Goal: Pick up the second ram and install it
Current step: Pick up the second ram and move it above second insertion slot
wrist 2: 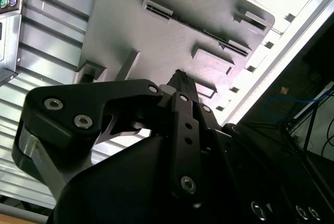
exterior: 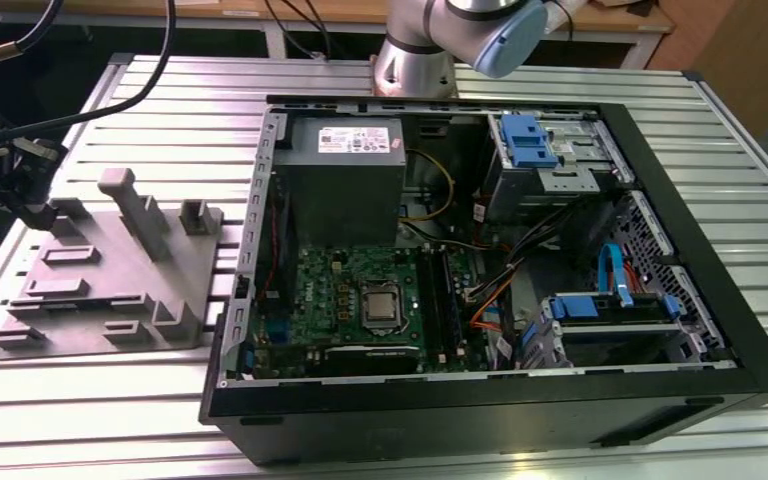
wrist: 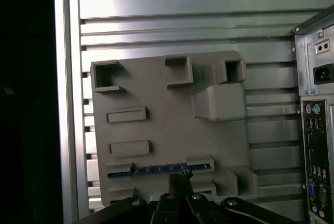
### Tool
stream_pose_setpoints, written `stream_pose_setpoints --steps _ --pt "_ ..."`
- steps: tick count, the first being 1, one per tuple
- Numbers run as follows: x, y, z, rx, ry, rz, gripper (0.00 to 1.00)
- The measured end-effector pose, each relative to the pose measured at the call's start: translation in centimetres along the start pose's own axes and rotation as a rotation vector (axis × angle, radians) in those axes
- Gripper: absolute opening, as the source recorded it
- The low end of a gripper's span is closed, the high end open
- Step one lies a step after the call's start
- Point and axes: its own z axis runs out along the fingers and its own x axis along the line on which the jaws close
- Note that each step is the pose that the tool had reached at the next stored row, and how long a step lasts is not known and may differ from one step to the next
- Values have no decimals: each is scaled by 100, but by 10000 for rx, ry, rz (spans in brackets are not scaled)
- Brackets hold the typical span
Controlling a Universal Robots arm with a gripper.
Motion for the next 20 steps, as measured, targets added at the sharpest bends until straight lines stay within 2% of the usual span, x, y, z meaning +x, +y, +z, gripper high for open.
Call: stream_pose_setpoints --steps 12,20 --pt "1 0 0 0 5 -73 10" --pt "1 0 12 -34 62 -1387 10"
